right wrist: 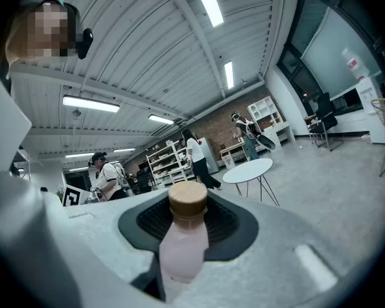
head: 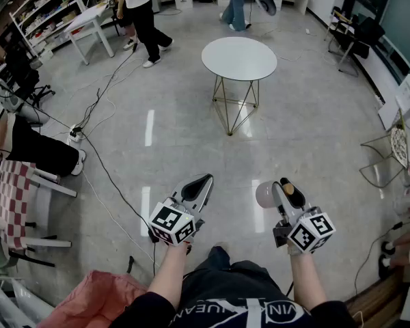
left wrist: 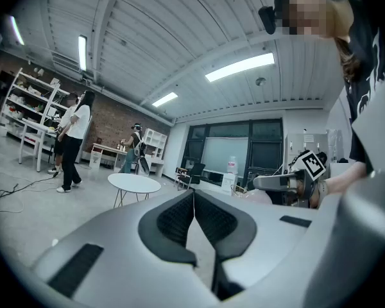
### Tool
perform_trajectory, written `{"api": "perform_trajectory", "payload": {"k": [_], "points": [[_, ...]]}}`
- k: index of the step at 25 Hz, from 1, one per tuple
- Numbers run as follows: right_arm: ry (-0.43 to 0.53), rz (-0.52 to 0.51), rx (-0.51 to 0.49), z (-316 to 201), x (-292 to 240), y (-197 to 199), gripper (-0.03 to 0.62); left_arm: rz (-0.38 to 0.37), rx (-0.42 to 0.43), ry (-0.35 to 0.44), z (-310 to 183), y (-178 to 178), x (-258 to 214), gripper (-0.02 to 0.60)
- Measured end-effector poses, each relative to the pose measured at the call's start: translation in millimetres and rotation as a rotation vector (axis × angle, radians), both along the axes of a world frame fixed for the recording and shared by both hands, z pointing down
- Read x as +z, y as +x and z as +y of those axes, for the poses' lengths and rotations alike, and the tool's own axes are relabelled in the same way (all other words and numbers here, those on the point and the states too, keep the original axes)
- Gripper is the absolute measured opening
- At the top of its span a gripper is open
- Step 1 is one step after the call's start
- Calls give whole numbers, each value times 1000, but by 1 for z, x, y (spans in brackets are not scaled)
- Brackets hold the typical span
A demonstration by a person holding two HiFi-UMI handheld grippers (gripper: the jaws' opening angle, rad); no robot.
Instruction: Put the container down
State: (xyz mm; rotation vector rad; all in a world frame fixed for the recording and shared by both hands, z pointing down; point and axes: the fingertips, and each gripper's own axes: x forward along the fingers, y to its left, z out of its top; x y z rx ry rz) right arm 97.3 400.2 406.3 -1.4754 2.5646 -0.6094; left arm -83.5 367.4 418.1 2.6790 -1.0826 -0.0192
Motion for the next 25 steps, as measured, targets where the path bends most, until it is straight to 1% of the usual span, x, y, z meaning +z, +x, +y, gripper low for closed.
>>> {"api": "perform_trajectory", "payload": {"k": [8,16,19,25], "points": [[-8,1,6,-25,1,2,124,0,-1,-8,-22,-2,2,14],[-36,-24,26,-53,5,3,124,10,-17,-27,-45,-10,5,14],[-30,-30,23,-70,4,4,124,9,-25,-27,-62,-12,4,14],[-31,-48,8,-119,1,-2,124,12,-43,-26,-112,-18,1,14]]}}
